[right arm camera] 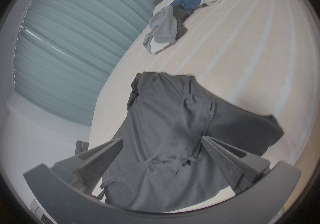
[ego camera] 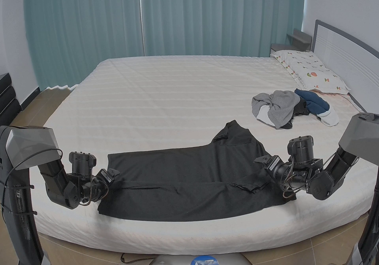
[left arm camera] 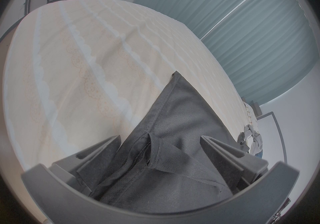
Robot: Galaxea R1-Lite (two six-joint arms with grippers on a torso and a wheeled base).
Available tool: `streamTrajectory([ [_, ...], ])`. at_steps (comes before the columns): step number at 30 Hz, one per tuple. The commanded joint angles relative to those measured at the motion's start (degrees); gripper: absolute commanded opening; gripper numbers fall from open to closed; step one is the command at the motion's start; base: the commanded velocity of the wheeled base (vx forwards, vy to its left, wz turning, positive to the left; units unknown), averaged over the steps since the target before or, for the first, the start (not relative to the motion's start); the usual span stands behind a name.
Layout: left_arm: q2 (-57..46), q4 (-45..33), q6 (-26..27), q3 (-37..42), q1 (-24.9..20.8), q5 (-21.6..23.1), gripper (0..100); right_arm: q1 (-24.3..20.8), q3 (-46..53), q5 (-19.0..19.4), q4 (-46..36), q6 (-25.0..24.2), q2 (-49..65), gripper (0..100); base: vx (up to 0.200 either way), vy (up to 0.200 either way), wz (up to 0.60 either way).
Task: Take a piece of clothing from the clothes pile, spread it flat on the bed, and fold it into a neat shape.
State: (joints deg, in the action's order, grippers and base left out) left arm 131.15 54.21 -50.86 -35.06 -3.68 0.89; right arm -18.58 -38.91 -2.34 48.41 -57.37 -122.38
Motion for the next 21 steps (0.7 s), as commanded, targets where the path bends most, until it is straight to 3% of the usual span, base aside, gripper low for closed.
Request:
streamTrajectory([
  [1, 0.07, 0.02, -0.03, -0.1, -0.01, -0.01, 100, -1.81, 0.94, 0.23, 0.19, -0.46, -0.58, 100, 0.0, 0.0, 0.0],
  [21, 0.25, 0.02, 0.06, -0.01, -0.01, -0.1, 100, -2.52, -4.07, -0.38, 2.83, -1.69, -10.86, 100, 0.0, 0.0, 0.0],
])
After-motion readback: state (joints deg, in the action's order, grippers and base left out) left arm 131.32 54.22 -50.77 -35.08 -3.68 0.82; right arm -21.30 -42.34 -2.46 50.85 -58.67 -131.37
